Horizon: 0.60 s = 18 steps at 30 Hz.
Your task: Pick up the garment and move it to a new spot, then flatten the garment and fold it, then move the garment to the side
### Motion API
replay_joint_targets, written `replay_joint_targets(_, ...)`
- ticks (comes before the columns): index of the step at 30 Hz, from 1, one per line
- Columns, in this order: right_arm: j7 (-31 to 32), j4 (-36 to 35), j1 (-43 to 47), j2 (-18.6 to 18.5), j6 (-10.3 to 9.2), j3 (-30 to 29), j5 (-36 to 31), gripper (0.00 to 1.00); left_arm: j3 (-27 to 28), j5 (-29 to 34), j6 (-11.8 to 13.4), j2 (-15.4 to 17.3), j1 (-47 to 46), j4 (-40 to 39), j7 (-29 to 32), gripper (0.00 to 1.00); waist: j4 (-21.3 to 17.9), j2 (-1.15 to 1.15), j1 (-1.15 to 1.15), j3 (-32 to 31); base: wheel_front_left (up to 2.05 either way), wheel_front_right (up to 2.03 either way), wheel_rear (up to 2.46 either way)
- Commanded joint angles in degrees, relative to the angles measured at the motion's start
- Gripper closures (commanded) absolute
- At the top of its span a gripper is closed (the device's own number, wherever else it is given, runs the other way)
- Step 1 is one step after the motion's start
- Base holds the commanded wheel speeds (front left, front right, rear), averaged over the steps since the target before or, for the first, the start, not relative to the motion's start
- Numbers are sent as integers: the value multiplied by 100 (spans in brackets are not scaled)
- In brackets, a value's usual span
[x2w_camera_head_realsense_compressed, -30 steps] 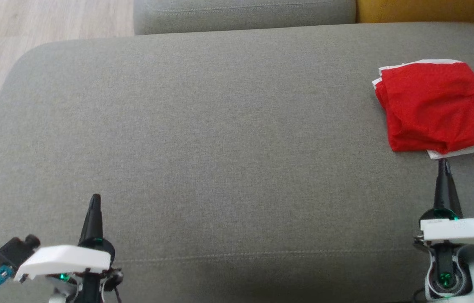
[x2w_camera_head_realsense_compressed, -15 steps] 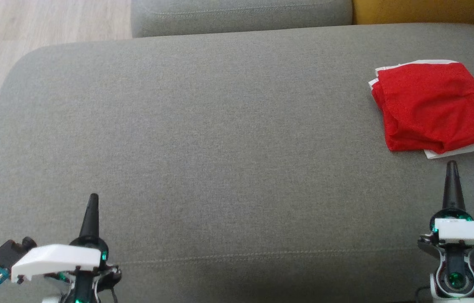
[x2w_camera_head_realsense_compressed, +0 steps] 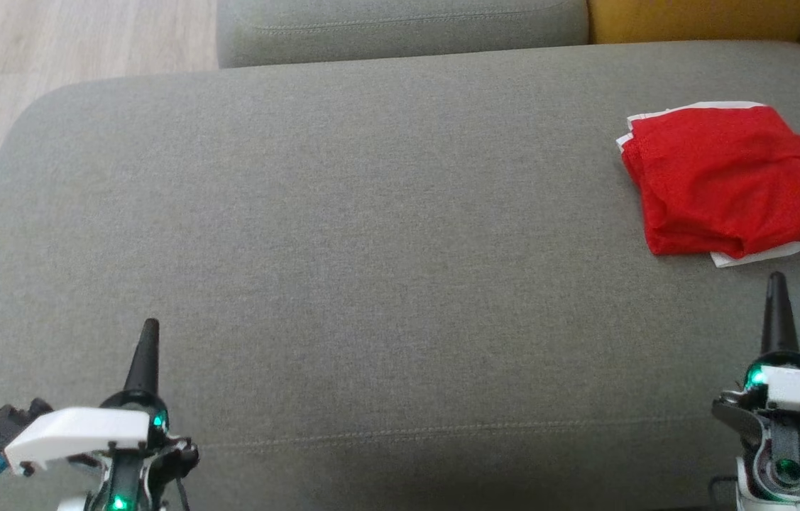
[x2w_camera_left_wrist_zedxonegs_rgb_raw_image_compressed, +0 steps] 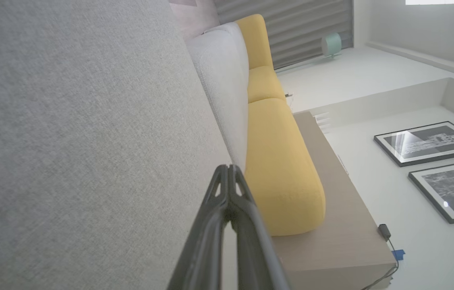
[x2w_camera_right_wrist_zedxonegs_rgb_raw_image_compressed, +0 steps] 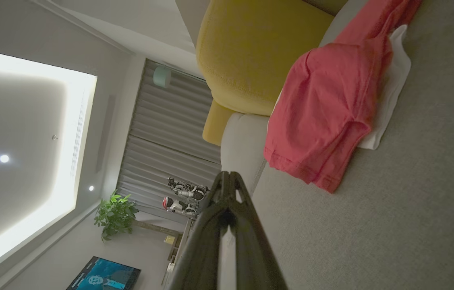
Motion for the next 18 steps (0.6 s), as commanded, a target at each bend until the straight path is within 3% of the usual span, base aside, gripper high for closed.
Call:
replay_joint_targets(1,79,-240,-90,-15,19,74,277,100,191,-190,-50,108,-312,-151,61,100,-7,0,-1,-6,0,0,0)
replay_joint_targets(18,343,-299,-51,-11,20,-40,1511,100,347,-1084,-113,112,-397,-94,337,100,-57,0,-1,-48,0,0,0)
